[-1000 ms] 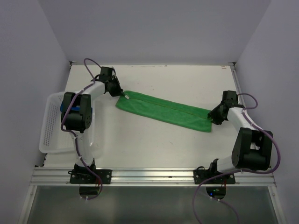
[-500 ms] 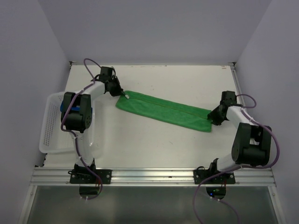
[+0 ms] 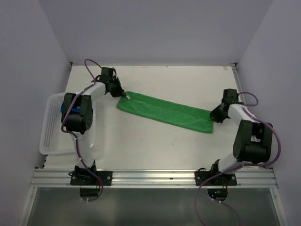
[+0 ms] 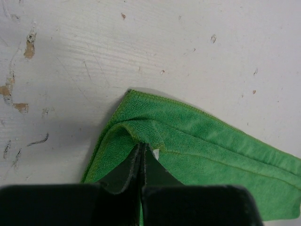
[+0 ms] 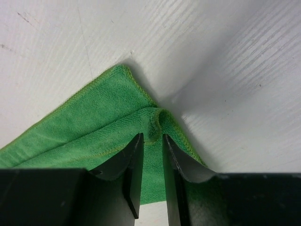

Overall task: Roll the towels
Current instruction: Fold the towel

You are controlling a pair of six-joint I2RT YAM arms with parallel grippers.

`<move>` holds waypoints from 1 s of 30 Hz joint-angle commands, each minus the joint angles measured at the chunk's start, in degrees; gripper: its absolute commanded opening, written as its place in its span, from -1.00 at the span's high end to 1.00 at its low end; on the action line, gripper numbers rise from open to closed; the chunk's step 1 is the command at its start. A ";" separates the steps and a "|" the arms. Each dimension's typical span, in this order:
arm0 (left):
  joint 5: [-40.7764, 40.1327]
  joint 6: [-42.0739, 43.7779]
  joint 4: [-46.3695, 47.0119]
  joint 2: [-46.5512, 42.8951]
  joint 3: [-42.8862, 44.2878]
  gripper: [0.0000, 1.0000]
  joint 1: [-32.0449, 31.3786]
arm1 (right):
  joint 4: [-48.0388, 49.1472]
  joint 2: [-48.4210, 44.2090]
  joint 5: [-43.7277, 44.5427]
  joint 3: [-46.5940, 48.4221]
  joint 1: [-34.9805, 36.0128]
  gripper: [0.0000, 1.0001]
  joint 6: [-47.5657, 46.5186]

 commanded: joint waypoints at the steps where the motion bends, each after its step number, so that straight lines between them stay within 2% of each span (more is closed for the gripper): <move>1: 0.94 0.35 1.96 -2.57 1.40 1.00 -0.25 | 1.24 1.31 1.32 2.33 -0.15 0.51 0.55; 7: 1.20 0.27 1.79 -2.31 1.75 1.00 -0.25 | 1.06 2.11 1.06 2.68 -0.24 1.00 0.64; 30: 4.72 -2.90 1.08 0.68 5.79 1.00 0.54 | 0.00 4.13 1.85 6.63 -1.20 1.00 3.98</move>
